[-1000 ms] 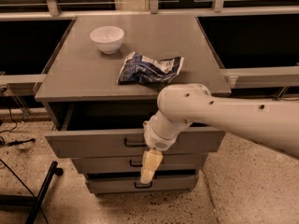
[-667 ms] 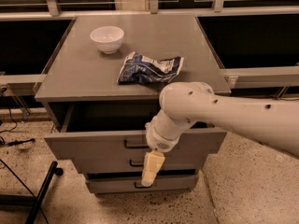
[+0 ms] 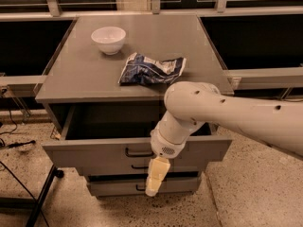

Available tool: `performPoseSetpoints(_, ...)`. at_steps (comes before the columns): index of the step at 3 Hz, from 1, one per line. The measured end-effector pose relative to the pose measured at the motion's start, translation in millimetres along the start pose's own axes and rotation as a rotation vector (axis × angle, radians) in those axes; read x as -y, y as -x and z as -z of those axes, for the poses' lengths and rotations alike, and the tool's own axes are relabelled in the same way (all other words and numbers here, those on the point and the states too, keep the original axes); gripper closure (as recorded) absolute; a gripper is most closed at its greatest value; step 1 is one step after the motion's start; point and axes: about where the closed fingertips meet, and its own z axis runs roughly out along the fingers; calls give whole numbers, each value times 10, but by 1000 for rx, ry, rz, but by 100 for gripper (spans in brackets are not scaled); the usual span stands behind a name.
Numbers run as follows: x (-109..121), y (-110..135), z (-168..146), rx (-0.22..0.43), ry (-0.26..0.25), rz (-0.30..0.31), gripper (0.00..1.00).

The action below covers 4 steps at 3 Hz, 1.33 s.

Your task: Open top drawer

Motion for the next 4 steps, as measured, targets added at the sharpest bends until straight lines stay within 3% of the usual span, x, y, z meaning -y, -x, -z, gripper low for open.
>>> performPoseSetpoints(3, -325, -107, 89, -20, 127, -59, 0)
performPoseSetpoints(4, -589, -203, 386, -59, 142, -77, 0)
